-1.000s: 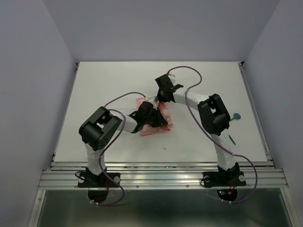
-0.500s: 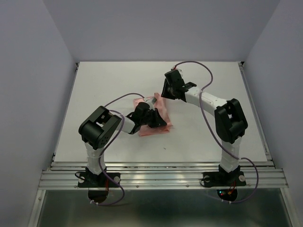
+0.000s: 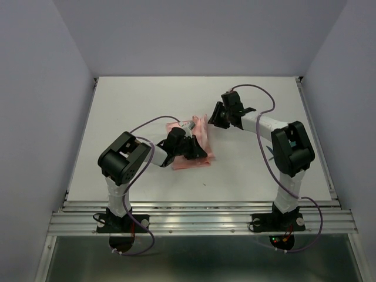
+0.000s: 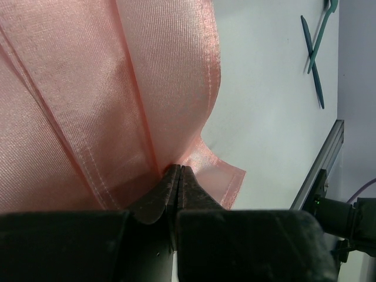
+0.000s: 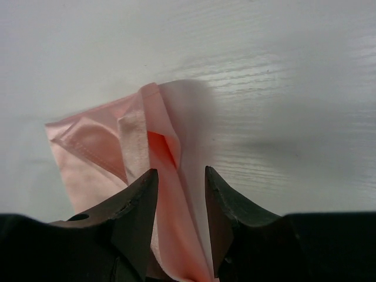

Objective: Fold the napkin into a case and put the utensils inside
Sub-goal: Fold the lower triangle-folded napkin at the center of the board.

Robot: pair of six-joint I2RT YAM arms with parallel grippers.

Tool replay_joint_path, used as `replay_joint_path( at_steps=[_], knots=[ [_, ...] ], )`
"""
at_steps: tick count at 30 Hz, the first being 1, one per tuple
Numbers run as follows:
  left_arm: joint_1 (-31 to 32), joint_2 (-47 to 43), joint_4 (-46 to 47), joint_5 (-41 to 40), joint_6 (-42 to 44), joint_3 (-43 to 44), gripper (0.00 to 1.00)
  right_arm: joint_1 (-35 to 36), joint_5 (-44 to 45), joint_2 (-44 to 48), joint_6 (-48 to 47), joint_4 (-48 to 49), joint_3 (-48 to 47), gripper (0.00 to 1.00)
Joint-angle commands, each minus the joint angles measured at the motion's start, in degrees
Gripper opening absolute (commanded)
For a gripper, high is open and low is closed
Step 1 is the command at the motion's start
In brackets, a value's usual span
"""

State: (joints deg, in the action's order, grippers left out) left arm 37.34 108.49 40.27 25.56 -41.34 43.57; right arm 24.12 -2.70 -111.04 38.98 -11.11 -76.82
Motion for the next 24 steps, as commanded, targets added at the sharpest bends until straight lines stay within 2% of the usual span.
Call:
replay_joint_path(
  at_steps=[1, 3, 9, 16, 24],
  knots=[
    [-0.1, 1.5, -2.7, 0.1, 2.1, -1.6, 0.05, 0.1, -5.4, 0.4, 0.2, 5.7, -1.8, 0.44],
    [-0.1, 1.6, -2.7, 0.2, 2.1, -1.6, 0.05, 0.1, -5.3, -0.4, 0.6, 5.6, -2.8, 0.44],
    [-0.1, 1.4, -2.7, 0.5, 2.1, -1.6, 0.05, -1.0, -0.6, -2.7, 3.9, 5.6, -3.3, 0.33],
    [-0.2, 1.7, -2.7, 1.1, 2.3, -1.3, 0.05, -1.5, -5.2, -4.4, 3.9, 6.4, -4.5, 0.41],
    [-0.1, 1.5, -2.8, 1.3, 2.5, -1.2, 0.05, -1.5, -10.5, -5.9, 2.9, 7.9, -4.7, 0.30]
  ],
)
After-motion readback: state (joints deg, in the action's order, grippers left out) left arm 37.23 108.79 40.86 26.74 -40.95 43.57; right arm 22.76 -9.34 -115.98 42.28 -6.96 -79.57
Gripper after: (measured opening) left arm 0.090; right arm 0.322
